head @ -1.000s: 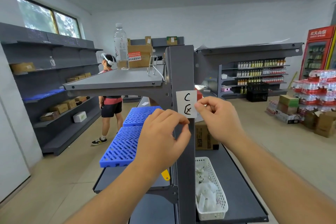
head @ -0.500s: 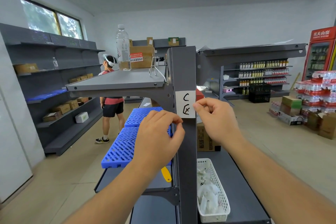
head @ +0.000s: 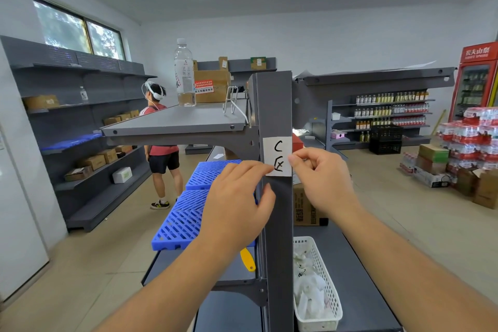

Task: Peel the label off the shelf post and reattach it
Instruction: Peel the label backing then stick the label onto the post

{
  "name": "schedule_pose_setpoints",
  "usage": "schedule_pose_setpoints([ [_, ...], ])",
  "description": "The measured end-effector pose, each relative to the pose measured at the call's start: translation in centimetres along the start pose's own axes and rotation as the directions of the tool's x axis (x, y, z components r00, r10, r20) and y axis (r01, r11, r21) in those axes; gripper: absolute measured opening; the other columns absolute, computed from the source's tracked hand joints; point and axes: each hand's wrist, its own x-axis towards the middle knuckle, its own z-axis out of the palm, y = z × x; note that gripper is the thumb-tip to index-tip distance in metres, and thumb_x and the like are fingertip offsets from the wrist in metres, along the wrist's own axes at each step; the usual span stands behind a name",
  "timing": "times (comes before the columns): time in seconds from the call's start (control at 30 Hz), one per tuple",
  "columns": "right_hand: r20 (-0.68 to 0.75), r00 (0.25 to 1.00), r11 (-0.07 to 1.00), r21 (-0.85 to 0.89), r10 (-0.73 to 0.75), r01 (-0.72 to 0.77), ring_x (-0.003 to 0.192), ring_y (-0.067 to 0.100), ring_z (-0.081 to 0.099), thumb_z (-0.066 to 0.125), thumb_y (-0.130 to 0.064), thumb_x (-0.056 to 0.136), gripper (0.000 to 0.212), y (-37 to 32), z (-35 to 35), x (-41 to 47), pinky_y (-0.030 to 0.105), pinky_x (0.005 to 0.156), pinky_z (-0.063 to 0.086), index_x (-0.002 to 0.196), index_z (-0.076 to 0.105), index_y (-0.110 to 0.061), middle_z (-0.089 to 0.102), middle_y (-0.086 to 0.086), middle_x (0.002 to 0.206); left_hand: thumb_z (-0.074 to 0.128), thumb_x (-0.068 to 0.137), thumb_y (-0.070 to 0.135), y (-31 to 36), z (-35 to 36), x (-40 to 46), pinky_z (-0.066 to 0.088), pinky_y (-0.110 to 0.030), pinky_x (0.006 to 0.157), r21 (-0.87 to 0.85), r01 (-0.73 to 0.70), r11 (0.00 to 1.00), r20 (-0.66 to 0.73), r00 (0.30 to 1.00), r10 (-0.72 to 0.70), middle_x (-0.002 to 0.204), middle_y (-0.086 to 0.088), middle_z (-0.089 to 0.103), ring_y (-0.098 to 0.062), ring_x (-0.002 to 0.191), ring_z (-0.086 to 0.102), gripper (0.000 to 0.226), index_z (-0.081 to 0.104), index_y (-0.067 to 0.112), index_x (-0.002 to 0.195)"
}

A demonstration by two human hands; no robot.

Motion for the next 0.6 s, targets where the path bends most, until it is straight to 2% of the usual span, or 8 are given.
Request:
schedule_pose_setpoints([
  [0.13, -0.002, 1.0, 1.0, -0.005, -0.012, 0.012, 0.049, 0.004, 0.049, 0.064, -0.027, 0.099, 0.018, -0.1, 0.0, 0.0, 0.021, 0.059, 0.043, 0.086, 0.075, -0.022, 0.051, -0.007, 0.05, 0.046, 0.09, 0.037, 0.1, 0.1, 0.1, 0.043, -0.028, 0.107, 0.017, -0.016, 1.0, 0.04, 0.999, 0.016, 0.134, 0.014, 0.065, -0.009, 0.123, 0.055, 0.045, 0.066, 0.027, 0.129],
  [0.27, -0.016, 1.0, 1.0, -0.018, -0.011, 0.01, 0.05, 0.004, 0.05, 0.064, -0.03, 0.099, 0.018, -0.1, 0.1, 0.0, 0.023, 0.06, 0.045, 0.085, 0.075, -0.024, 0.051, -0.008, 0.049, 0.057, 0.091, 0.027, 0.3, 0.1, 0.6, 0.031, -0.022, 0.107, 0.052, -0.043, 0.998, 0.063, 0.997, 0.04, 0.15, 0.011, 0.053, -0.01, 0.128, 0.049, 0.044, 0.062, 0.027, 0.135],
  [0.4, -0.035, 0.999, 0.999, -0.035, -0.009, 0.007, 0.051, 0.001, 0.052, 0.064, -0.031, 0.098, 0.018, -0.1, 0.3, 0.0, 0.026, 0.061, 0.049, 0.086, 0.076, -0.026, 0.051, -0.013, 0.047, 0.059, 0.091, 0.025, 0.3, 0.0, 1.2, 0.041, -0.027, 0.102, 0.078, -0.077, 0.994, 0.07, 0.995, 0.071, 0.159, 0.01, 0.043, -0.012, 0.126, 0.046, 0.047, 0.058, 0.027, 0.137],
  [0.53, -0.035, 0.999, 0.999, -0.044, -0.001, 0.0, 0.053, 0.003, 0.055, 0.063, -0.032, 0.098, 0.019, -0.4, 0.3, 0.0, 0.027, 0.065, 0.053, 0.085, 0.076, -0.025, 0.057, -0.018, 0.051, 0.06, 0.09, 0.029, 0.1, 0.3, 1.3, 0.041, -0.03, 0.104, 0.132, -0.086, 0.987, 0.1, 0.992, 0.073, 0.163, 0.011, 0.036, -0.013, 0.13, 0.043, 0.052, 0.052, 0.027, 0.142],
  [0.6, -0.045, 0.999, 0.998, -0.056, 0.007, -0.01, 0.052, 0.005, 0.054, 0.063, -0.031, 0.098, 0.021, -0.4, 0.3, 0.1, 0.027, 0.066, 0.053, 0.082, 0.075, -0.026, 0.057, -0.013, 0.05, 0.062, 0.089, 0.03, 0.0, 0.5, 1.2, 0.042, -0.032, 0.105, 0.156, -0.09, 0.984, 0.096, 0.993, 0.076, 0.163, 0.01, 0.035, -0.015, 0.131, 0.044, 0.055, 0.05, 0.027, 0.142],
])
